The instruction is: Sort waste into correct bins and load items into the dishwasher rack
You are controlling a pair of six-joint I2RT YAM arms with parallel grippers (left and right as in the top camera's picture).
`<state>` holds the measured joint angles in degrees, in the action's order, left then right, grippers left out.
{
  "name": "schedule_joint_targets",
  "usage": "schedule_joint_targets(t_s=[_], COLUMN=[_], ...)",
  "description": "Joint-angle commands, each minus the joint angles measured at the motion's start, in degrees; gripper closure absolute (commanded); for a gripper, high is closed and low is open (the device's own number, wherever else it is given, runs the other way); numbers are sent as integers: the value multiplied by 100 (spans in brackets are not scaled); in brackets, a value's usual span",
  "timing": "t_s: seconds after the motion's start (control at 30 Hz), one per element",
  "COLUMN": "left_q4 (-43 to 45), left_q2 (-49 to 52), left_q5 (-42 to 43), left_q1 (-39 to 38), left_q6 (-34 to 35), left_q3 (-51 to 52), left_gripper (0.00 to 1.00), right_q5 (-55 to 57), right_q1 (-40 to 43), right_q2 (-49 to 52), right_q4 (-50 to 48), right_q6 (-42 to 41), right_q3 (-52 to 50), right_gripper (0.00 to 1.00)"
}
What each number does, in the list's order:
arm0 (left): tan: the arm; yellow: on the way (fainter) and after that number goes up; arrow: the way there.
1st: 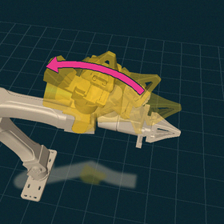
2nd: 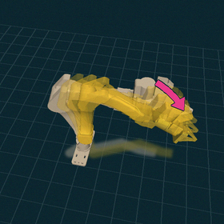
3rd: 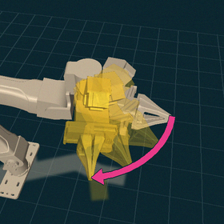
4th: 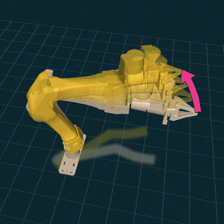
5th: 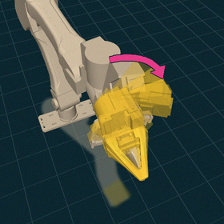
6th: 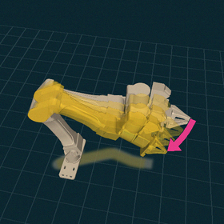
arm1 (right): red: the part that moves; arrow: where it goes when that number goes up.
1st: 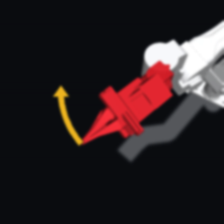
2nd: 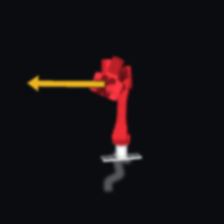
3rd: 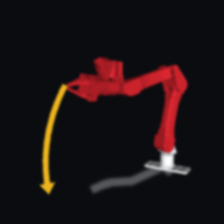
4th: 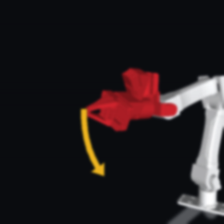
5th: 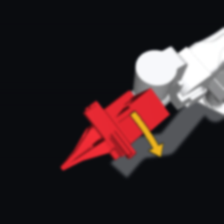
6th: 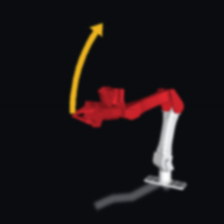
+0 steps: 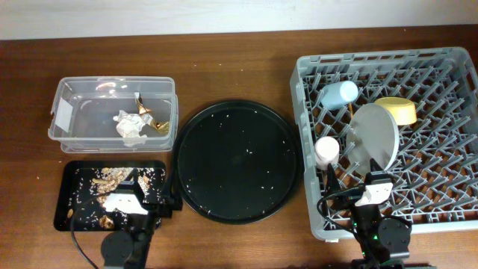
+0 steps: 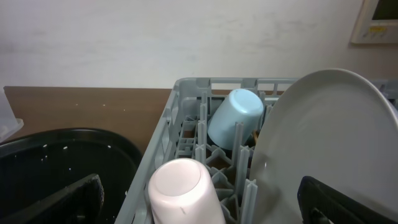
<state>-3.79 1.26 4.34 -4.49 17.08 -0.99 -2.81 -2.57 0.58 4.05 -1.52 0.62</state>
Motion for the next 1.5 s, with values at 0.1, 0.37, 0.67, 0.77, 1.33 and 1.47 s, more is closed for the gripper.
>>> schedule_joint_targets(t_s=[0.1, 0.37, 0.67, 0.77, 1.33, 1.47], left_q4=[-66, -74, -61, -61, -61, -61], left_q2=[-101, -98, -96, -96, -96, -96], left_q5=[-114, -114, -114, -116, -116, -116], left_q1=[466, 494, 494, 494, 494, 494], left_q6=[-203, -1353, -1353, -1353, -1353, -1353], left_q3=[52, 50, 50, 50, 50, 50], left_gripper=[0, 0, 0, 0, 0, 0], right_q5=[31, 31, 31, 31, 31, 31], right_q1=[-4, -4, -4, -4, -4, -4], right_q2=[-33, -33, -33, -33, -33, -33], right_q4=[26, 26, 26, 26, 26, 26], right_q6=[-48, -48, -48, -48, -48, -48], right_q3=[-31, -31, -31, -31, -31, -31], right_gripper=[2, 2, 2, 2, 2, 2])
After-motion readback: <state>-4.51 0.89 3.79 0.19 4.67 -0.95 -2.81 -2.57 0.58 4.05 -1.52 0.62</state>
